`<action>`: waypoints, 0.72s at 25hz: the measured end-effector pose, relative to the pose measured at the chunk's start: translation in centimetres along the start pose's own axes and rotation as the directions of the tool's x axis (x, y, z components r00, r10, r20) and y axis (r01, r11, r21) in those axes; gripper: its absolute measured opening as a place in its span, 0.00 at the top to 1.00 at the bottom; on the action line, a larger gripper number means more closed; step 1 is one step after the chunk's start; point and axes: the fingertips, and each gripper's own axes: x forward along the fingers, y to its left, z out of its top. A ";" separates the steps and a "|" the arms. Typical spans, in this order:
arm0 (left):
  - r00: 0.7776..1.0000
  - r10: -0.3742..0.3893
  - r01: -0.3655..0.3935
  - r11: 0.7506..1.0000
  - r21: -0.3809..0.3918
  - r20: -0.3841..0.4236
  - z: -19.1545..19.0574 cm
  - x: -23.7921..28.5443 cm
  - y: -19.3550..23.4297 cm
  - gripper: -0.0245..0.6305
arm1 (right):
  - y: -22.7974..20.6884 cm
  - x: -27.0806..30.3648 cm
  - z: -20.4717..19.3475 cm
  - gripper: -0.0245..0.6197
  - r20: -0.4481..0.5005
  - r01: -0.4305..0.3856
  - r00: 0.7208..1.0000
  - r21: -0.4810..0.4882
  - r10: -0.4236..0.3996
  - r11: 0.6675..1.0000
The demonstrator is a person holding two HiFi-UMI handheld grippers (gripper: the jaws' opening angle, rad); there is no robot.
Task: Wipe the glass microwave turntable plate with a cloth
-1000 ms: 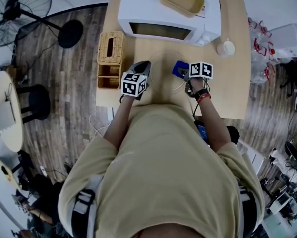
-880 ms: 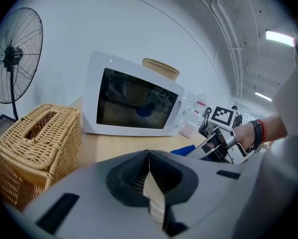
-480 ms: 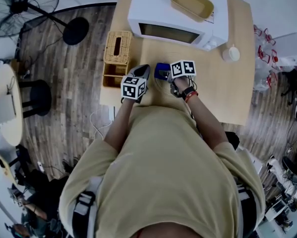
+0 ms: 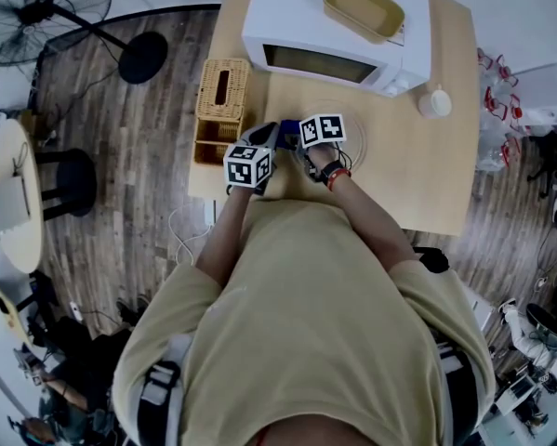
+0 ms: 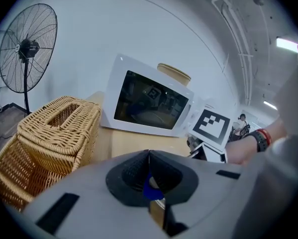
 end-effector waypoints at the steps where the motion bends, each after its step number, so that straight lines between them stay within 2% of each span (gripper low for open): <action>1: 1.000 0.003 -0.003 1.000 -0.002 -0.002 0.0 0.0 0.1 0.93 | -0.1 0.0 0.0 0.71 0.000 0.002 1.000 0.009 -0.002 1.000; 10: 1.000 0.009 -0.009 1.000 -0.014 -0.018 -0.4 0.2 0.2 0.93 | -0.3 -0.4 -0.1 0.72 -0.007 0.018 1.000 0.000 -0.018 1.000; 18: 0.999 0.003 -0.004 1.000 -0.017 -0.035 -0.5 0.1 0.5 0.93 | -0.7 -0.7 -0.1 0.73 0.002 -0.012 1.000 0.042 0.012 0.999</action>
